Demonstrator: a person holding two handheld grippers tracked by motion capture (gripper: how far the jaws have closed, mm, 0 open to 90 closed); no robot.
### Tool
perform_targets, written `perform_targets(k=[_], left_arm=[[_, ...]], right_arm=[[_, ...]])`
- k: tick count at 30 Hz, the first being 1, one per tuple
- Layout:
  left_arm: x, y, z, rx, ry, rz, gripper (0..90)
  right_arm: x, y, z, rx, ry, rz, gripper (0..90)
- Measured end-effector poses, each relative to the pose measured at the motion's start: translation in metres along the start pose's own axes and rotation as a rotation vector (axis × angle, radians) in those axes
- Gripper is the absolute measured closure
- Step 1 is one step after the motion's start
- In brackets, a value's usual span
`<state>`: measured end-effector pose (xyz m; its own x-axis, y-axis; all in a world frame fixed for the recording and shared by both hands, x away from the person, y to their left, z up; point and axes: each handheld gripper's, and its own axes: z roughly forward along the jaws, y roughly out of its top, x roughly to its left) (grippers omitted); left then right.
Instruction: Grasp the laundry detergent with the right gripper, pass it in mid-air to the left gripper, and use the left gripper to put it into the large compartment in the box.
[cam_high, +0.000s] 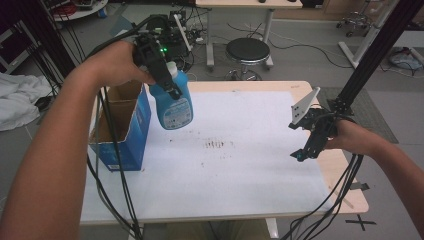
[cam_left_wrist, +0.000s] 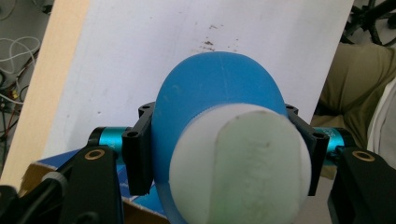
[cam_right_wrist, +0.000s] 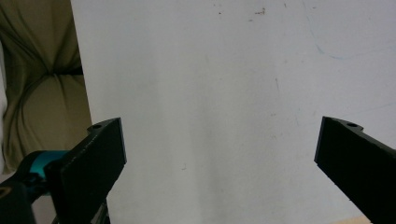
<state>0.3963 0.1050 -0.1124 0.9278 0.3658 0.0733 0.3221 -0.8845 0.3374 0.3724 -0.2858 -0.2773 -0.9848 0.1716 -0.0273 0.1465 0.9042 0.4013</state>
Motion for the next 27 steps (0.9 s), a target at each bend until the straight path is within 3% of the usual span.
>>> perform_targets(k=[15, 27], left_arm=[[0.014, -0.046, -0.045, -0.031, 0.043, -0.067, 37.9], [0.03, -0.087, -0.065, -0.042, 0.085, -0.125, 37.9]], right_arm=[[-0.001, 0.003, 0.002, -0.011, -0.001, -0.005, 1.0], [0.0, 0.004, -0.001, -0.022, -0.001, -0.002, 1.1]])
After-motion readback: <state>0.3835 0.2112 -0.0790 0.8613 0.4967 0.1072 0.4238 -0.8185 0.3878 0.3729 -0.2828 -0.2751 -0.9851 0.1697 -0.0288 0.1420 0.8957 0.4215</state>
